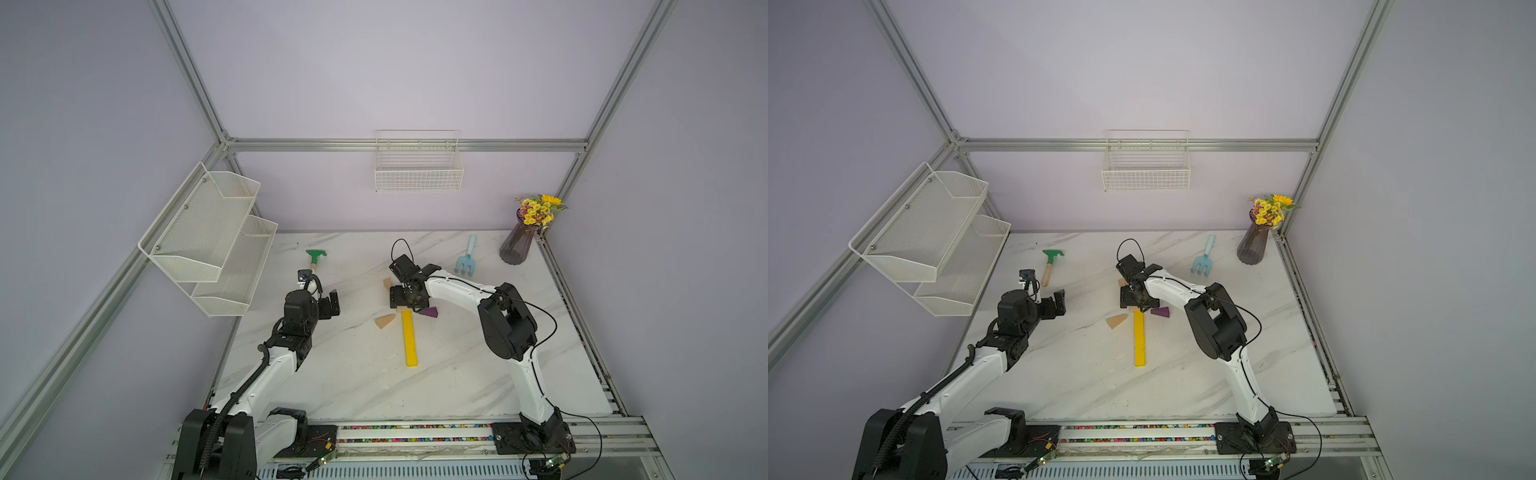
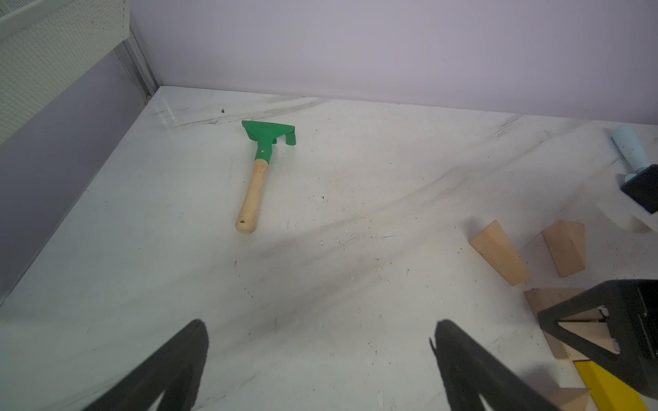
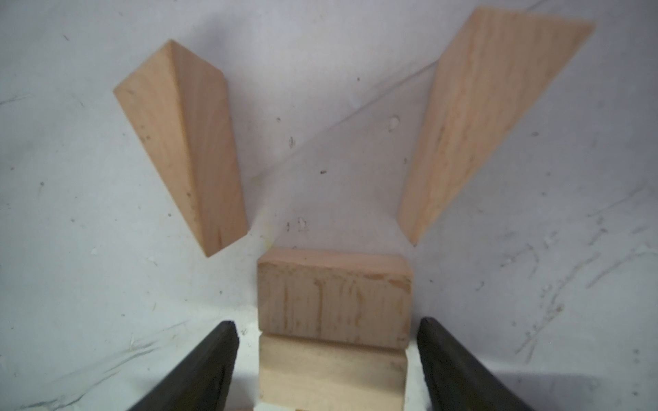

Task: Assemble a small pinwheel with building blocks
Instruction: Adjust the building block at the center of the board.

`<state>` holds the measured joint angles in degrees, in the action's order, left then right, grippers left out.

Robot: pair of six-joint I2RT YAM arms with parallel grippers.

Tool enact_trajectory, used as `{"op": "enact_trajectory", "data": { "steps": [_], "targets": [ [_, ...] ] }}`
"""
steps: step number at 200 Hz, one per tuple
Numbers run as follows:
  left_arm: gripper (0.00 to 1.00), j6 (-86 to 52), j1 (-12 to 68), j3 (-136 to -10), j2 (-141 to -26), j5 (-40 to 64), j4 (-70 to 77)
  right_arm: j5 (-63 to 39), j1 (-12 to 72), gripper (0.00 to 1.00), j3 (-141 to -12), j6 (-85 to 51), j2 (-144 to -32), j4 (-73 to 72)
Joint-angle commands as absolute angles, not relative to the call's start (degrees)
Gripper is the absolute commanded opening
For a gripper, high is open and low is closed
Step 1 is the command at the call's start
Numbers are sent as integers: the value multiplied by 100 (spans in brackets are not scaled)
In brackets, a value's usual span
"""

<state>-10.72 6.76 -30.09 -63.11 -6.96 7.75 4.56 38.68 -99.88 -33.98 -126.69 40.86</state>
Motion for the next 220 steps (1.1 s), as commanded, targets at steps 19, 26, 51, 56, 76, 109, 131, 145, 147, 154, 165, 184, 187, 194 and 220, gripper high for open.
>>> {"op": "enact_trajectory", "data": {
  "steps": [19,26,51,56,76,109,131,145,147,154,165,184,187,194,220],
  "targets": [
    [100,-1080,633,-2999,-6273,-616,1004,598,3790,63,-10454,-3251,-12069,4219],
    [100,-1089,632,-2998,-6267,-615,999,606,3773,55,-10487,-3245,-12050,4211],
    [100,-1107,631,-2971,-6253,-600,985,555,3663,30,-10553,-3182,-12102,4133],
    [100,-1107,633,-2971,-6247,-597,983,537,3635,26,-10578,-3170,-12148,4117],
    [100,-1112,633,-2947,-6231,-587,982,447,3529,15,-10665,-3109,-12330,4046],
    [100,-1124,633,-2921,-6191,-550,956,289,3428,7,-10904,-2991,-12699,3991],
    [100,-1147,633,-2909,-6194,-514,962,196,3422,6,-11032,-2929,-12897,4017],
    [100,-1151,633,-2901,-6205,-501,968,142,3423,6,-11026,-2905,-12970,4016],
    [100,-1158,633,-2903,-6209,-499,980,134,3427,6,-11027,-2901,-12979,4017],
    [100,-1167,631,-2901,-6214,-493,982,118,3428,6,-11000,-2900,-12990,4015],
    [100,-1173,633,-2900,-6225,-484,984,91,3422,5,-10931,-2884,-13008,3989],
    [100,-1187,633,-2896,-6240,-457,994,40,3421,5,-10831,-2852,-13013,3939],
    [100,-1184,633,-2900,-6248,-449,999,36,3427,5,-10811,-2848,-13018,3925],
    [100,-1193,633,-2900,-6254,-448,996,12,3427,5,-10779,-2852,-13020,3911],
    [100,-1191,633,-2901,-6273,-414,1011,-53,3423,3,-10696,-2821,-13026,3861]
  ]
}}
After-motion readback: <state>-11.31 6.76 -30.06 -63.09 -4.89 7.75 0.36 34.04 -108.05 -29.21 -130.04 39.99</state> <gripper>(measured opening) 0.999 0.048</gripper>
